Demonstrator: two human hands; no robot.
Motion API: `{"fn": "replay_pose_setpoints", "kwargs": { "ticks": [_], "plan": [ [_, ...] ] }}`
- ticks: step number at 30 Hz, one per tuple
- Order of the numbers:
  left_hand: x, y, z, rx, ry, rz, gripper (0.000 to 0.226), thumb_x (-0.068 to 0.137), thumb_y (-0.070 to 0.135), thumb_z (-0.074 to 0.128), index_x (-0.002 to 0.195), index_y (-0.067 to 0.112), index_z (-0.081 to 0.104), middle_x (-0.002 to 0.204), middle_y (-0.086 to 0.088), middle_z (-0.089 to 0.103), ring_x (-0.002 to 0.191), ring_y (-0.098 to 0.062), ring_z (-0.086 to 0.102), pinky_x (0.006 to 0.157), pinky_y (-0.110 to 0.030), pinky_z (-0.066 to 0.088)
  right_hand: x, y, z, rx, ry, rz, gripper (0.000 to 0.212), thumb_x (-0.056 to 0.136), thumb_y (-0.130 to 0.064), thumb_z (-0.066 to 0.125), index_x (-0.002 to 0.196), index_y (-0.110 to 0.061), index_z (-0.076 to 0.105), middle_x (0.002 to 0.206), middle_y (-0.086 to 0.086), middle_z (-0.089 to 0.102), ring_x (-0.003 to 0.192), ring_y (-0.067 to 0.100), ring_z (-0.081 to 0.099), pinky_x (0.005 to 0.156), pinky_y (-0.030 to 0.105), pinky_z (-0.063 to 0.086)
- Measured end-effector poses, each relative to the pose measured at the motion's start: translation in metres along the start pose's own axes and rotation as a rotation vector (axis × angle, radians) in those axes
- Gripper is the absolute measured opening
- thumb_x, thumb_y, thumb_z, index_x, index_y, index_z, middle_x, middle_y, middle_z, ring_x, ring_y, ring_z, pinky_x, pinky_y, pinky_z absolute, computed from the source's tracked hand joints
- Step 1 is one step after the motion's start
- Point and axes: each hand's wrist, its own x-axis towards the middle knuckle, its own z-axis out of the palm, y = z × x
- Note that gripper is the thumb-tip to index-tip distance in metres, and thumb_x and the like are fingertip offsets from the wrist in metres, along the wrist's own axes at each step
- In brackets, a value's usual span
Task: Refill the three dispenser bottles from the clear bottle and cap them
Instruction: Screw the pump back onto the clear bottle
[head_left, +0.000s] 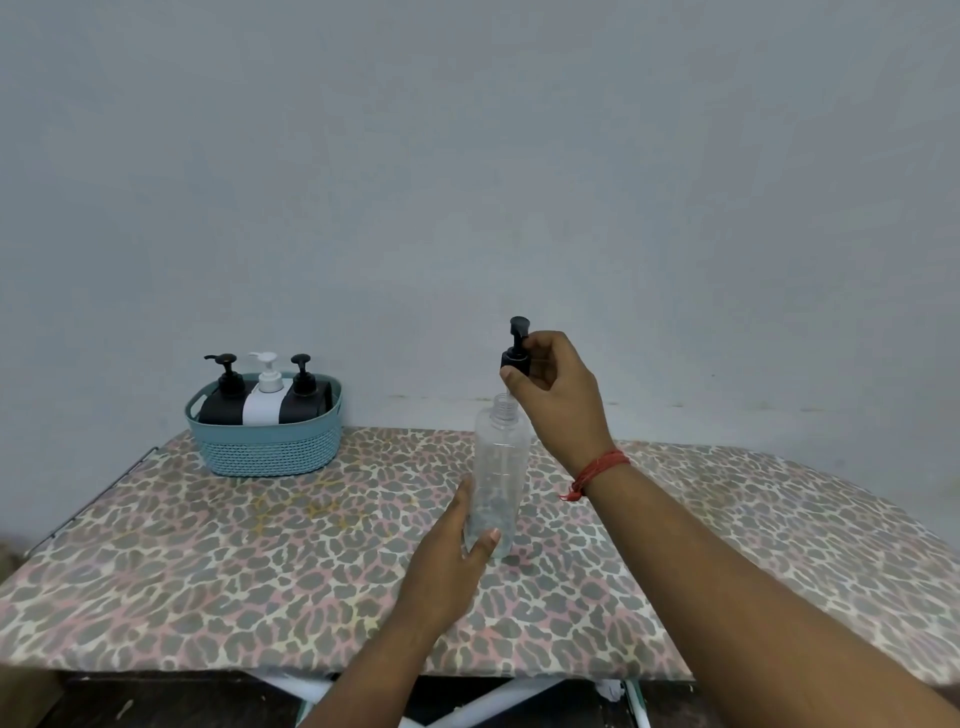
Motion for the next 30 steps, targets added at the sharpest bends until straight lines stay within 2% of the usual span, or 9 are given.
{"fn": "replay_pose_setpoints", "kwargs": {
  "ticks": [3,5,9,11,14,16,22,25,30],
  "plan": [
    [0.002,0.002,0.0,-0.04,-0.006,-0.025,0.081,0.1,0.045,0.061,0.163,0.035,0.011,0.168,0.015,0.023,0.151,-0.006,0.03,0.124,-0.036,0.03,-0.001,0.0,0.0,0.033,0.001,0.011,0.028,0.09,-0.017,0.07,0.102,-0.038,0.056,0.102,-0.02,0.068,0.096,-0.011,0.064,0.083,0.004,0.047],
    [0.004,0.005,-0.001,-0.079,-0.028,-0.044,0.09,0.097,0.049,0.065,0.164,0.033,0.007,0.168,0.016,0.02,0.149,-0.003,0.029,0.122,-0.028,0.029,0.0,0.0,0.001,0.041,-0.015,0.022,0.023,0.091,-0.018,0.068,0.105,-0.033,0.058,0.103,-0.017,0.069,0.097,-0.008,0.065,0.083,0.006,0.048],
    [0.011,0.009,-0.003,-0.153,-0.066,-0.067,0.107,0.088,0.057,0.072,0.163,0.035,0.0,0.164,0.022,0.015,0.142,0.003,0.024,0.112,-0.021,0.026,-0.003,0.007,0.005,0.004,-0.064,0.046,0.024,0.089,-0.015,0.062,0.109,-0.029,0.06,0.104,-0.014,0.071,0.099,-0.004,0.066,0.088,0.019,0.052],
    [0.015,0.012,-0.004,-0.17,-0.077,-0.058,0.112,0.084,0.061,0.074,0.163,0.036,-0.002,0.165,0.022,0.011,0.145,0.002,0.02,0.116,-0.023,0.024,-0.008,0.014,0.008,-0.008,-0.091,0.072,0.022,0.089,-0.016,0.063,0.107,-0.028,0.06,0.105,-0.012,0.071,0.101,-0.002,0.066,0.09,0.025,0.054],
    [0.02,0.014,-0.003,-0.179,-0.075,-0.045,0.114,0.082,0.062,0.076,0.164,0.035,0.001,0.169,0.018,0.011,0.152,-0.005,0.022,0.124,-0.033,0.025,-0.014,0.024,0.011,0.048,-0.08,0.091,0.022,0.089,-0.018,0.066,0.106,-0.032,0.06,0.108,-0.011,0.072,0.104,-0.001,0.067,0.091,0.026,0.053],
    [0.022,0.014,-0.002,-0.184,-0.054,-0.035,0.115,0.08,0.063,0.077,0.164,0.032,0.005,0.17,0.016,0.014,0.153,-0.006,0.023,0.125,-0.033,0.025,-0.018,0.029,0.012,0.097,-0.057,0.092,0.023,0.088,-0.02,0.068,0.103,-0.035,0.059,0.109,-0.01,0.071,0.106,0.003,0.067,0.094,0.031,0.054],
    [0.025,0.015,-0.001,-0.246,-0.035,0.002,0.116,0.068,0.076,0.078,0.162,0.035,0.024,0.159,0.015,0.041,0.145,-0.006,0.042,0.119,-0.041,0.039,-0.027,0.039,0.022,0.227,-0.007,0.065,0.026,0.085,-0.017,0.071,0.101,-0.033,0.059,0.105,-0.01,0.07,0.108,0.011,0.067,0.101,0.043,0.053],
    [0.025,0.015,-0.001,-0.237,-0.031,0.006,0.109,0.069,0.076,0.079,0.159,0.038,0.028,0.155,0.018,0.046,0.142,-0.005,0.045,0.117,-0.042,0.042,-0.027,0.041,0.028,0.264,0.019,0.06,0.031,0.083,-0.017,0.074,0.1,-0.037,0.056,0.103,-0.017,0.067,0.109,0.011,0.066,0.102,0.037,0.052],
    [0.025,0.015,-0.001,-0.217,-0.041,-0.002,0.103,0.073,0.072,0.08,0.158,0.04,0.03,0.153,0.019,0.048,0.141,-0.005,0.047,0.117,-0.042,0.042,-0.028,0.045,0.034,0.223,0.025,0.038,0.044,0.082,-0.015,0.076,0.102,-0.045,0.05,0.102,-0.026,0.06,0.106,0.005,0.063,0.094,0.017,0.048]
  ]
}}
